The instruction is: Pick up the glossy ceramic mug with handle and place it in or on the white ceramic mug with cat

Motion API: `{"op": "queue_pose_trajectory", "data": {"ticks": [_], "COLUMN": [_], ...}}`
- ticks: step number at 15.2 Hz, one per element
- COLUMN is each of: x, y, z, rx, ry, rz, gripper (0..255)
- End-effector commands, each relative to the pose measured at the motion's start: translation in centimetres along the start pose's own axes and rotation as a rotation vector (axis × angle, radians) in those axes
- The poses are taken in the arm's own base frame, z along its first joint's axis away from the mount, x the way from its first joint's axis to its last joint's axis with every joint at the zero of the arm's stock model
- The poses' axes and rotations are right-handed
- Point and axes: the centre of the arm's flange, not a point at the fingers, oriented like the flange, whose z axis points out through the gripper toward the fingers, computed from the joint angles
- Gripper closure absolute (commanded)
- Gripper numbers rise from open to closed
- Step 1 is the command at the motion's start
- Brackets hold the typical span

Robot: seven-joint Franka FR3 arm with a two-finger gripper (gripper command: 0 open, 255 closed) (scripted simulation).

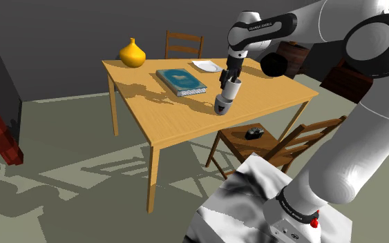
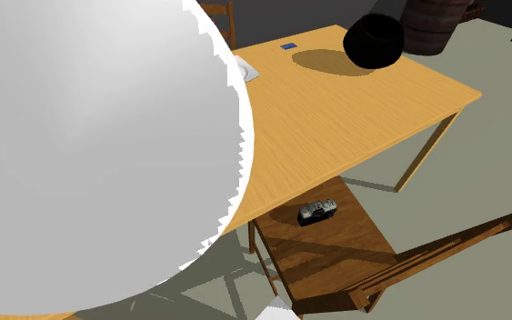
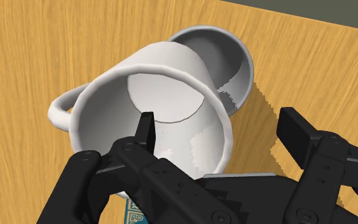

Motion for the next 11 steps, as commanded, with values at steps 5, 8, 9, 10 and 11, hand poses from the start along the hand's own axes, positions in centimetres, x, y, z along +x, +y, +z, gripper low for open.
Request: {"op": "queue_pose_trajectory", "data": {"ticks": [5,8,9,10,11], "x": [0.0,0.0,0.0,0.0,0.0], "y": [0.0,0.0,0.0,0.0,0.0], "z": [-5.0,-5.0,-5.0,-5.0,-5.0], "rx": [0.0,0.0,0.0,0.0,0.0], "ry": [0.0,0.0,0.0,0.0,0.0], "rz": [0.0,0.0,0.0,0.0,0.0], "gripper": [0,0,0,0,0]}}
